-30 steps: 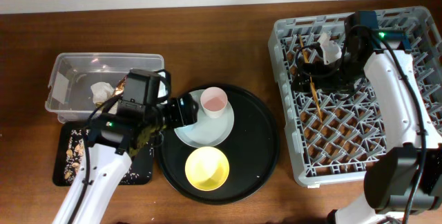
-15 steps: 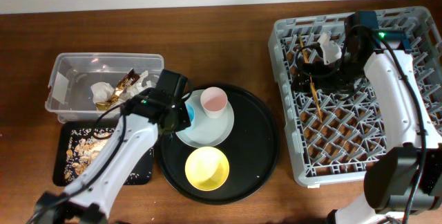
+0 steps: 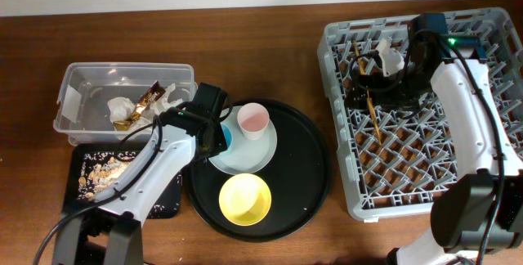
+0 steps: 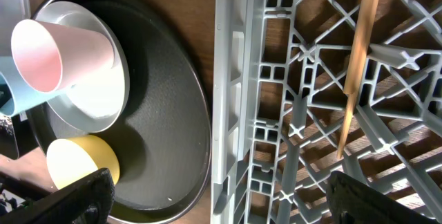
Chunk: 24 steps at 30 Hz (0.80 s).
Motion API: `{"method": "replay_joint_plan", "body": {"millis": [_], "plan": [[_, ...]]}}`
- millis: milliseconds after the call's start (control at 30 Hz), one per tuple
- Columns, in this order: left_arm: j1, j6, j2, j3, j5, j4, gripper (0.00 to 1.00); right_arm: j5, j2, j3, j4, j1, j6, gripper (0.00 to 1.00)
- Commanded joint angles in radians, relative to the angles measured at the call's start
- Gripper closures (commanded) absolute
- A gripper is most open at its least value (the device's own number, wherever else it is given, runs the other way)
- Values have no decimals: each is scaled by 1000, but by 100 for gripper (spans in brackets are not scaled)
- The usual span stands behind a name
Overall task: Sort waste into correct bins and load items into the dishwasher rack
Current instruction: 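Grasp the blue cup with the left gripper and lift it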
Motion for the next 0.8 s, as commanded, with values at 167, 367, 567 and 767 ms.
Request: {"method": "replay_joint_plan", "body": {"millis": [167, 367, 567, 767], "plan": [[0, -3, 0, 13, -37, -12, 99, -15, 2, 14, 18, -1, 0, 1], [0, 10, -95, 158, -34, -134, 99, -40, 2, 14, -24, -1, 0, 1], [0, 146, -241, 335, 166, -202, 100, -207, 2, 17, -58, -2, 0, 1], [77, 279, -383, 385, 451, -200, 100, -763, 2, 17, -137, -3, -286, 1]]}}
